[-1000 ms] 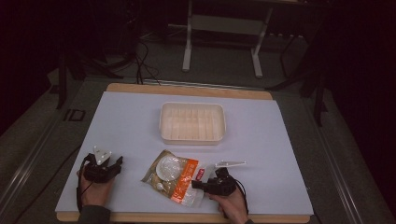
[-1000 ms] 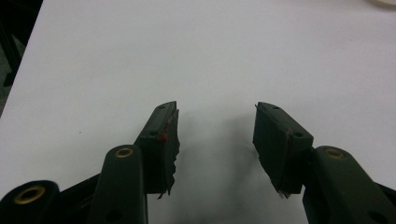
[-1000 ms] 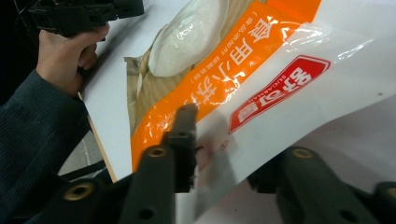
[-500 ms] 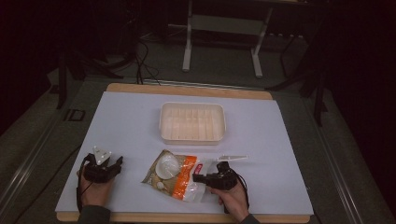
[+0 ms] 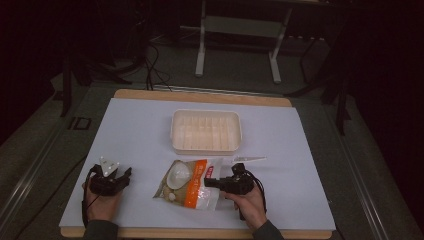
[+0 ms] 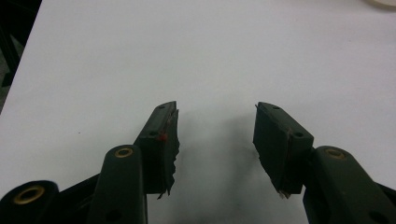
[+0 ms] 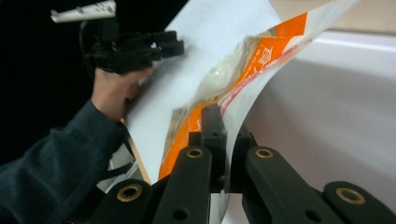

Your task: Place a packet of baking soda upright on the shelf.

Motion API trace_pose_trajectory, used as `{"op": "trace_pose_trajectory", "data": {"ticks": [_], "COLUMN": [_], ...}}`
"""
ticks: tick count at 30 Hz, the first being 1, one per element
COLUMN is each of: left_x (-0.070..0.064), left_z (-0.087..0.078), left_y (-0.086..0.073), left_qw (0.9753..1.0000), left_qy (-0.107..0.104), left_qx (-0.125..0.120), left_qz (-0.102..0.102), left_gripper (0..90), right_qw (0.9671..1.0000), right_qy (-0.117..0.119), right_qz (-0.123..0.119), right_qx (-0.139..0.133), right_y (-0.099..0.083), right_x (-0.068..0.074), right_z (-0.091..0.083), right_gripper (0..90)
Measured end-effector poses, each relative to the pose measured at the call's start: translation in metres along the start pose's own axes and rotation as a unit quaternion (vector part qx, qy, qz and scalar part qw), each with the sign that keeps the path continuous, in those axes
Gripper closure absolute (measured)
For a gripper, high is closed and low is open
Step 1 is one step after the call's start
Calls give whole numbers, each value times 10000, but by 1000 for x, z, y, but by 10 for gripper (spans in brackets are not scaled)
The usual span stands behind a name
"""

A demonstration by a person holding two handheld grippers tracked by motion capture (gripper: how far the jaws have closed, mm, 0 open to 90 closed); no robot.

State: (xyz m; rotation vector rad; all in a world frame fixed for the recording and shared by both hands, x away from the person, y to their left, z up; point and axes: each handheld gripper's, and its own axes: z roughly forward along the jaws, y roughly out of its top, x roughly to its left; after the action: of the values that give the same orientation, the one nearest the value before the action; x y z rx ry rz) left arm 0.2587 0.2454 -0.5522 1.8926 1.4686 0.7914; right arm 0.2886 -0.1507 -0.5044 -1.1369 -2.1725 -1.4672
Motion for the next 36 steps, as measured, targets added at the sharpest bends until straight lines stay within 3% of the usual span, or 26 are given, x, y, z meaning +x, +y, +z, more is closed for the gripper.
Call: {"op": "trace_pose_trajectory", "data": {"ticks": [11,18,27,36], "left_x": [0,0,0,1], "left_z": [0,0,0,0], "left_y": [0,0,0,0], "left_qw": [10000,10000,10000,10000], "left_qy": [-12,-21,-21,-25], "left_qx": [-17,-23,-15,3], "left_qz": [-25,-37,-41,-43], "left_gripper": [498,498,498,499], "right_qw": [9995,9992,9995,9995], "right_qy": [218,207,236,229], "right_qz": [-229,-314,-164,-173], "right_qx": [-52,-97,-163,-129], "right_y": [33,51,59,67], "right_x": [20,28,21,17], "right_z": [5,2,-11,-27], "right_gripper": [900,900,900,900]}}
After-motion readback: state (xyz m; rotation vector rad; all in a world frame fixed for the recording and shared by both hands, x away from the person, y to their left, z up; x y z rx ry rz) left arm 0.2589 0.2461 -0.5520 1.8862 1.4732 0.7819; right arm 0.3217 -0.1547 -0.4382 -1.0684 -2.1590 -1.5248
